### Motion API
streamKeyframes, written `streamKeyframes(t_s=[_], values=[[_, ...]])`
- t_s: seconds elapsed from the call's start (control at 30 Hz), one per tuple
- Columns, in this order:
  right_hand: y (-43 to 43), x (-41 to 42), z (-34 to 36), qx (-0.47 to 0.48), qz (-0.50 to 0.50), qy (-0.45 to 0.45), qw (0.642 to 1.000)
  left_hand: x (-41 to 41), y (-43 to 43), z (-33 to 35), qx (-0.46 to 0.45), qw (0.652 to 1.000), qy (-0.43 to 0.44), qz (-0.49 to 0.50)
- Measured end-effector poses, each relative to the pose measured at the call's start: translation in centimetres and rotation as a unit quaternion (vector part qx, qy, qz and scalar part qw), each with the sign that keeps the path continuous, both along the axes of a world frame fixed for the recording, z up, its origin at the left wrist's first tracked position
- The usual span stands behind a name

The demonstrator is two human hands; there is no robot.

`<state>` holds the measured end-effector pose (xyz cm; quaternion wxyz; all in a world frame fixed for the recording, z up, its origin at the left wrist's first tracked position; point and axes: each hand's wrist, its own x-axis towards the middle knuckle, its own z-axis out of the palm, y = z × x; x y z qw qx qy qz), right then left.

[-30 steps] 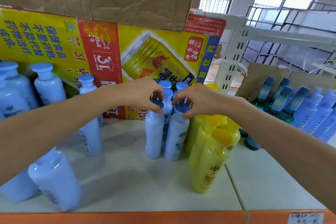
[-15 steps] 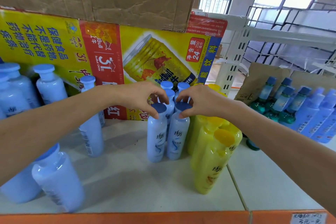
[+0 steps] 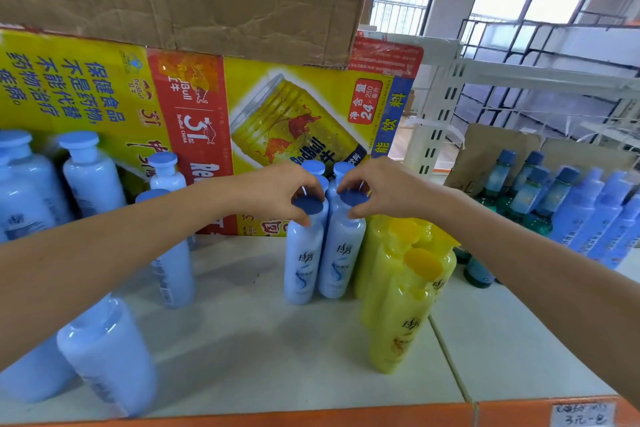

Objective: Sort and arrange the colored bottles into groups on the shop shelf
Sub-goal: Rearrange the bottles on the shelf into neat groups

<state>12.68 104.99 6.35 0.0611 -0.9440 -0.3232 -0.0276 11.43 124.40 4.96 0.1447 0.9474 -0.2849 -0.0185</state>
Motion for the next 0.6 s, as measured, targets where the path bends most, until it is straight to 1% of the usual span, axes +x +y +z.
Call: streamKeyframes(t_s=[0.13,0.33,0.5,0.6], values=[[-0.2,0.5,0.3,-0.010,0.001,0.000,1.000,0.7,-0.5,0.1,-0.009,1.000,0.003,0.001],[-0.2,0.9,-1.0,-0.027,0.004,0.000,1.000,1.4,-0.8,-0.7,-0.007,1.000,-0.004,0.006],[-0.5,0.9,-1.3,-0.026,0.002,0.003,1.000,1.5,-1.0,-1.4,0.018,1.000,-0.023,-0.005],[-0.5,1.0,-1.4,-0.025,0.001,0.005,1.000,1.6,-1.2,-1.7,0.017,1.000,-0.011,-0.006]])
